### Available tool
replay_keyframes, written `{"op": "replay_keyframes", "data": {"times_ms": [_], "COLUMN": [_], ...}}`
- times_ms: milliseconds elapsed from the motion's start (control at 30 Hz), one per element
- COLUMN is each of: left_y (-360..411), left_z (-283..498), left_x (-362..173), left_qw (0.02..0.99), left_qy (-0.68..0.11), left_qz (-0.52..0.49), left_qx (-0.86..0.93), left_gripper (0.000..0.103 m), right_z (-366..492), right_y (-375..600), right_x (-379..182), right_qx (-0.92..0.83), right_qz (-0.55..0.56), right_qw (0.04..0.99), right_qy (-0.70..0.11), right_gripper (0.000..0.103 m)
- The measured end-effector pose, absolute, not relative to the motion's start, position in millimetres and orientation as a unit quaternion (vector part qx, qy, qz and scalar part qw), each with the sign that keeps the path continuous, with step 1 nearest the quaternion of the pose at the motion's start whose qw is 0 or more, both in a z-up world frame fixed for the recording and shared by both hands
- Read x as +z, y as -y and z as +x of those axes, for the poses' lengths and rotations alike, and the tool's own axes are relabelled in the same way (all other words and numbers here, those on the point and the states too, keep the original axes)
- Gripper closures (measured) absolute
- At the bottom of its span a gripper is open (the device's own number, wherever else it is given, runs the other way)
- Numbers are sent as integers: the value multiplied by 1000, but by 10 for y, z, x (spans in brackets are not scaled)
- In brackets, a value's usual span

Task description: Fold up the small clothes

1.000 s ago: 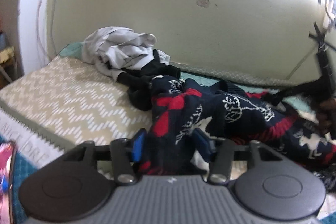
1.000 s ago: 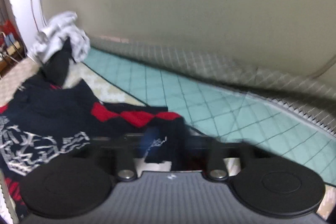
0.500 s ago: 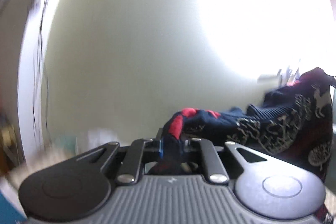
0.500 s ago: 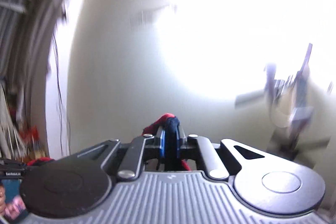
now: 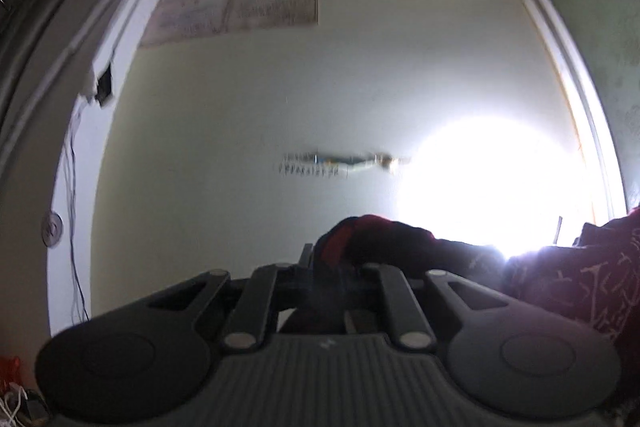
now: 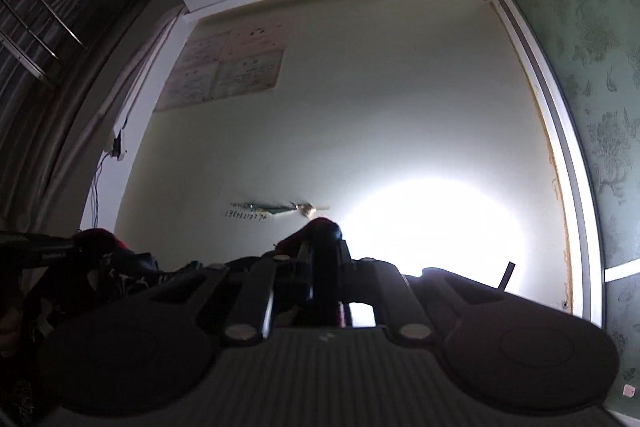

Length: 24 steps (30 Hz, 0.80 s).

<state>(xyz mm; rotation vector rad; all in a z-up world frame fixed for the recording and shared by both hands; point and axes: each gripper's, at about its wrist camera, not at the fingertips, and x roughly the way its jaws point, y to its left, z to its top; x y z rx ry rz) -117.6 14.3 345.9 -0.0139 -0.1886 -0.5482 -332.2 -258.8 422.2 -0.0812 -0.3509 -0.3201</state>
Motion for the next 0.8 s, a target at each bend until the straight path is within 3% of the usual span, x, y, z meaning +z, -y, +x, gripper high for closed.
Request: {"op": "replay_keyframes", "data": {"times_ms": [267, 367, 400, 467, 500, 533, 633, 700, 800], "left_y": [974, 1554, 1773, 2007, 2015, 1948, 1589, 1275, 823], "left_z": [416, 1074, 1307, 1624, 1707, 1723, 1511, 1329, 962], "left_x": [2163, 1351, 990, 388, 163, 9, -86, 6, 183], "left_qw": [962, 950, 941, 915, 904, 898, 900, 901, 895], "left_qy": [-74, -167, -208, -292, -324, -338, -313, -299, -298], "left_qz": [55, 111, 144, 191, 195, 190, 195, 191, 180], "left_qx": [-256, -239, -225, -202, -198, -206, -230, -251, -278], "left_gripper": [93, 83, 81, 82, 83, 83, 80, 70, 57], "right_z": [-1964, -1167, -913, -486, -426, -456, -865, -1182, -1633], "right_y": [3515, 4032, 4203, 4504, 4608, 4715, 4878, 4848, 4595], "right_x": [3179, 2477, 2188, 1556, 1317, 1115, 787, 702, 632], "right_qx": [-191, -213, -222, -255, -278, -276, -225, -182, -113], "right_qz": [28, 69, 76, 83, 93, 122, 215, 249, 267], "right_qw": [981, 972, 966, 947, 935, 930, 925, 925, 929], "right_qy": [10, -75, -108, -177, -199, -212, -220, -220, -230], "right_gripper": [103, 101, 89, 52, 59, 59, 58, 50, 47]}}
